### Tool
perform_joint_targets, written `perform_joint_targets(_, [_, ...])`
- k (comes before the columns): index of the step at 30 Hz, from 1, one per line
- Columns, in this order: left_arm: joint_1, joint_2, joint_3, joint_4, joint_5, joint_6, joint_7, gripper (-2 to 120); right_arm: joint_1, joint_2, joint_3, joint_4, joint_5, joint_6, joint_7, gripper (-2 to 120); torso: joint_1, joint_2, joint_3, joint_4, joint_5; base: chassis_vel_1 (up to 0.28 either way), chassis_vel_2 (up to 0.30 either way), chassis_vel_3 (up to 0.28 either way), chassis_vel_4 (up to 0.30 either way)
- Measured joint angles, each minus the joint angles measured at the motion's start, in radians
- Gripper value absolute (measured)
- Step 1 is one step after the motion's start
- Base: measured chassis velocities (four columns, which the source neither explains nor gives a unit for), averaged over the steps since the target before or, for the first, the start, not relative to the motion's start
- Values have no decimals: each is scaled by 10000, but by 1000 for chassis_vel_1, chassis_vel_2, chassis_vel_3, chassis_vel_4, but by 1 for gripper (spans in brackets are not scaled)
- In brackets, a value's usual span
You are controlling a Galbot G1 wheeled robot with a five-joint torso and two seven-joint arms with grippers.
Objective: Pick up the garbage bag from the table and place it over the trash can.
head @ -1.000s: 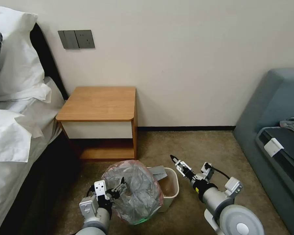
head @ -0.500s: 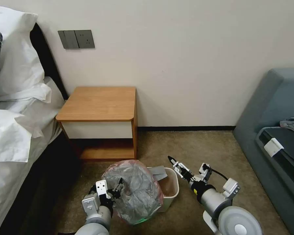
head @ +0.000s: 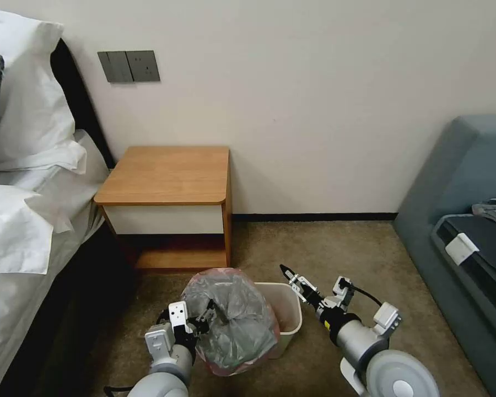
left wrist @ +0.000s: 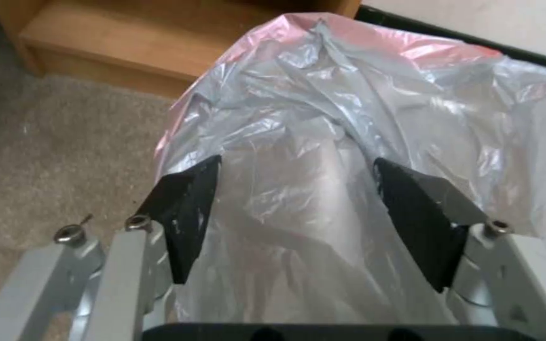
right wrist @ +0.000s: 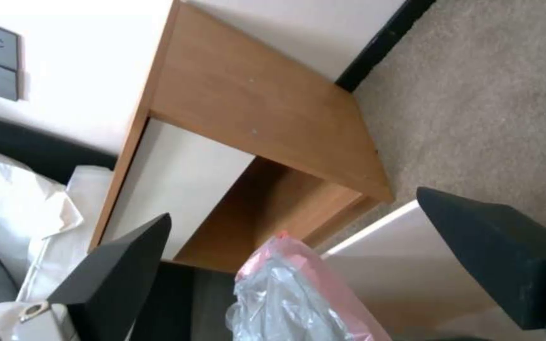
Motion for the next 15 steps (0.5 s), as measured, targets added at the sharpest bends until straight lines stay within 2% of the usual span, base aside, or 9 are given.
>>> perform_joint_targets(7, [-63, 54, 116, 186, 553, -80, 163, 57, -22, 50, -22, -18, -41, -2, 2, 100, 0, 0, 0, 0, 0, 0, 0, 0, 0])
perform_joint_targets(15, [-176, 67, 238, 480, 778, -71, 201, 61, -23, 90, -32, -24, -48, -7, 10, 100, 0, 0, 0, 0, 0, 0, 0, 0, 0])
